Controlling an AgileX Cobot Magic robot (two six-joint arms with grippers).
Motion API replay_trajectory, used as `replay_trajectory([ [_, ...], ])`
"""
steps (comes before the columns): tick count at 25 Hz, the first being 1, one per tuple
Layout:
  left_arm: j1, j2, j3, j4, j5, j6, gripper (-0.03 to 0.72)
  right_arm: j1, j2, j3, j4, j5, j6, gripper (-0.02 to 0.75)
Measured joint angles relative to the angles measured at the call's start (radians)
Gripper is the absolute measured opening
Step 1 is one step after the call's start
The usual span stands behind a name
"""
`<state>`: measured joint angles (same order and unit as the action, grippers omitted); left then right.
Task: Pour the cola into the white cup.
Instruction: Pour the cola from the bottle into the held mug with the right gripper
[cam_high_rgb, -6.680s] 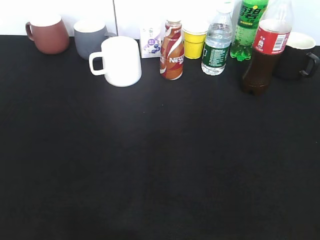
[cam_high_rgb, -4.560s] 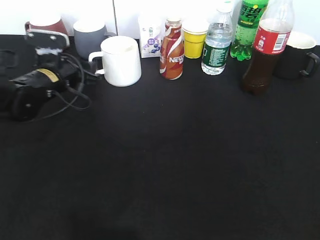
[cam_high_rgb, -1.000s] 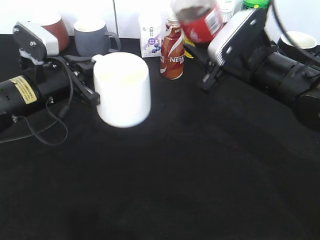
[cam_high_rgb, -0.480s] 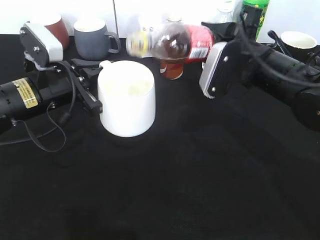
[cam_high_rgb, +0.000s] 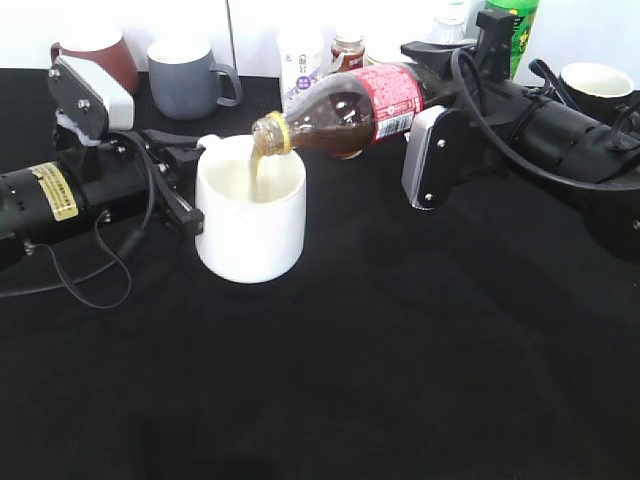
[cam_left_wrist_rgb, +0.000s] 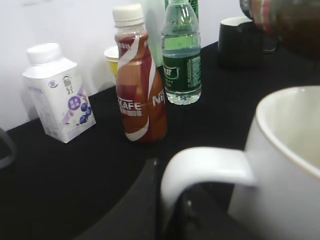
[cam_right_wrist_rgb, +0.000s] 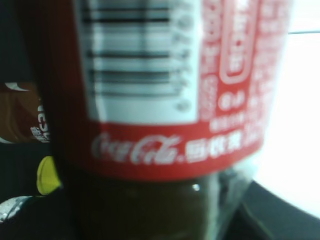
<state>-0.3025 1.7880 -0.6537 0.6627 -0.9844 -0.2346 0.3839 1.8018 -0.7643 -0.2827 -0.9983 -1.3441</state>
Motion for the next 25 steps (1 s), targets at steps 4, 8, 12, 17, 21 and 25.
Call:
replay_trajectory([
  [4,0.000,0.000,0.000,0.029,-0.004,-0.001,0.034,0.000,0.000,0.000,0.003,-0.038,-0.002,0.385],
  [8,0.000,0.000,0.000,0.035,-0.005,-0.001,0.034,0.000,0.000,0.000,0.007,-0.041,-0.031,0.385],
  [12,0.000,0.000,0.000,0.035,-0.005,-0.002,0.034,0.000,0.000,0.000,0.007,-0.042,-0.048,0.385],
  [17,0.000,0.000,0.000,0.035,-0.005,-0.002,0.034,0.000,0.000,0.000,0.007,-0.044,-0.061,0.385],
  [21,0.000,0.000,0.001,0.036,-0.015,-0.001,0.034,0.000,0.000,0.000,0.007,-0.046,-0.087,0.385],
  [25,0.000,0.000,0.001,0.037,-0.022,-0.001,0.034,0.000,0.000,0.000,0.011,-0.049,-0.089,0.385],
])
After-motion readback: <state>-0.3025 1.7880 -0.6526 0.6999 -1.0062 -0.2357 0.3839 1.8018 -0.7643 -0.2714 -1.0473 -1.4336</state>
